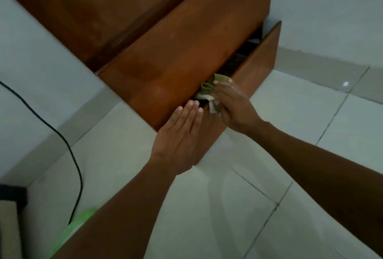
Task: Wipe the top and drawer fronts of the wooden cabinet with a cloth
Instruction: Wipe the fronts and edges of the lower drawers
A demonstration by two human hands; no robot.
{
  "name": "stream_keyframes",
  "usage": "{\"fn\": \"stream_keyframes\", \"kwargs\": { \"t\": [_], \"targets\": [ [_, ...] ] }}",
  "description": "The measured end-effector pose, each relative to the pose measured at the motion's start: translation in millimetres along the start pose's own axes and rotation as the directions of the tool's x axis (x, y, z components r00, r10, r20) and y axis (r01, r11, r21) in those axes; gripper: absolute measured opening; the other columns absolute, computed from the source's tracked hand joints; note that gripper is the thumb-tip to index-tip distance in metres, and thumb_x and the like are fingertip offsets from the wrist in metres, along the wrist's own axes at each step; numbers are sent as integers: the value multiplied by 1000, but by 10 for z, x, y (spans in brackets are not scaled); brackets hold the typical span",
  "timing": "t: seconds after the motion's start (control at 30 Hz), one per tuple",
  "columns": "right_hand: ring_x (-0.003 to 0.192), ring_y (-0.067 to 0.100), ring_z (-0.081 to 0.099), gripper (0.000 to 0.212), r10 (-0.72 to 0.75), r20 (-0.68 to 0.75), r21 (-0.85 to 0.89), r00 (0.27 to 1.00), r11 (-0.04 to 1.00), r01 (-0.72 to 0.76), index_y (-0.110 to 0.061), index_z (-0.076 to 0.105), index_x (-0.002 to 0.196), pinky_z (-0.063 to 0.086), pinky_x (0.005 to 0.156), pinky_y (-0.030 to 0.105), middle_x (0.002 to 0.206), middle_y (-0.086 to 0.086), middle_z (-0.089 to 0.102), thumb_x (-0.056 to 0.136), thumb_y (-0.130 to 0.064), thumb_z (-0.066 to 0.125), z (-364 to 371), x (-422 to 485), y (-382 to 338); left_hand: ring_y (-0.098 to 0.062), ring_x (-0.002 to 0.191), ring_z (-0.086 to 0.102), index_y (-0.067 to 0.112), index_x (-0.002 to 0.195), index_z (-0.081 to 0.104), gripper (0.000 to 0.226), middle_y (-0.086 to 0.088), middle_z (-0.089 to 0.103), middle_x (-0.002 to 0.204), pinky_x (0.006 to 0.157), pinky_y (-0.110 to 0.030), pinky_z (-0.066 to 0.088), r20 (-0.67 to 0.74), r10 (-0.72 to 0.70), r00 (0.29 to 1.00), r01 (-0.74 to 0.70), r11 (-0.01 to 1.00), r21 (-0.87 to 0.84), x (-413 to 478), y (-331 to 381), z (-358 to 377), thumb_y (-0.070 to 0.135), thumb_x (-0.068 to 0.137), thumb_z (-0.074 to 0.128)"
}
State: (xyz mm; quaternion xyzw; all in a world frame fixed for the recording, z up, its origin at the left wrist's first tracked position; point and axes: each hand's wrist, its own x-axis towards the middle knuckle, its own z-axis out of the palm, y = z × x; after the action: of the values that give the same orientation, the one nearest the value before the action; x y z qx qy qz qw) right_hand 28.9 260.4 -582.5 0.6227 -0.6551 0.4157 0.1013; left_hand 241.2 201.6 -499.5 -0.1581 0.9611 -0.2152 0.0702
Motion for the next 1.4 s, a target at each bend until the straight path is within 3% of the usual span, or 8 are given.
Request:
{"fn": "stream_keyframes", "kwargs": {
  "t": [0.17, 0.57, 0.73, 0.9, 1.03, 1.13, 1.23, 1.4],
  "targets": [
    [129, 37, 53, 34, 162, -107, -71, 981, 983, -170, -1, 64, 123, 35, 113, 42, 128, 24, 63, 102, -16, 43, -289, 346, 883, -34, 149, -28, -2, 151, -26, 82, -23, -29, 160, 118, -45, -22, -47, 55, 997, -51, 996, 77, 537, 39, -80, 46, 101, 19],
    [136, 40, 48, 39, 524, -405, 146, 749, 846, -513, -3, 58, 137, 25, 116, 29, 142, 24, 55, 103, -13, 42, -423, 853, 1987, -32, 152, -22, 6, 157, -14, 77, -20, -24, 164, 120, -46, -19, -139, 150, 979, -122, 974, 192, 933, -27, -5, 45, 102, 21],
    [100, 26, 63, 32, 752, -514, 498, 413, 654, -570, 0, 66, 118, 41, 84, 15, 112, 18, 68, 102, -14, 41, -352, 841, 1550, -32, 146, -34, 6, 152, -29, 78, -20, -40, 156, 114, -48, -30, -68, 150, 986, -114, 921, 373, 935, -100, -85, 48, 104, 15],
    [99, 27, 65, 41, 918, -371, 715, 137, 377, -589, -5, 64, 117, 51, 88, 36, 106, 13, 71, 100, -30, 37, 165, 372, 548, -35, 144, -38, 3, 149, -32, 79, -23, -43, 153, 111, -52, -32, -12, 128, 992, -102, 843, 529, 977, -176, -178, 49, 104, 14],
    [98, 13, 66, 31, 953, -244, 801, 183, 304, -516, -18, 61, 124, 55, 86, 41, 107, -1, 69, 106, -28, 39, 683, -102, -624, -39, 146, -33, -3, 149, -29, 84, -28, -37, 155, 114, -55, -26, 2, 151, 989, -122, 790, 601, 997, -268, -293, 55, 102, 9],
    [131, 13, 55, 40, 910, -143, 829, 388, 324, -455, -29, 46, 147, 50, 105, 41, 141, -1, 59, 108, -30, 35, 1127, -279, -1200, -40, 146, -30, -7, 148, -28, 82, -30, -35, 155, 114, -56, -24, 28, 160, 987, -139, 749, 648, 1036, -374, -443, 54, 102, 4],
    [157, 21, 9, 56, 803, -99, 721, 587, 464, -514, -37, 7, 160, 22, 123, 55, 170, -3, 11, 107, -44, 25, 1461, -259, -1285, -41, 147, -27, -9, 148, -26, 77, -32, -32, 156, 115, -58, -22, 62, 193, 979, -183, 713, 677, 1068, -463, -570, 48, 101, -2],
    [157, 27, -5, 59, 731, -260, 590, 631, 638, -496, -31, -5, 160, 9, 124, 60, 169, -5, -8, 107, -42, 20, 1584, -2, -735, -42, 149, -23, -10, 148, -24, 73, -33, -29, 157, 118, -57, -15, 75, 250, 965, -232, 691, 685, 1038, -551, -522, 41, 102, 0]
  ]
}}
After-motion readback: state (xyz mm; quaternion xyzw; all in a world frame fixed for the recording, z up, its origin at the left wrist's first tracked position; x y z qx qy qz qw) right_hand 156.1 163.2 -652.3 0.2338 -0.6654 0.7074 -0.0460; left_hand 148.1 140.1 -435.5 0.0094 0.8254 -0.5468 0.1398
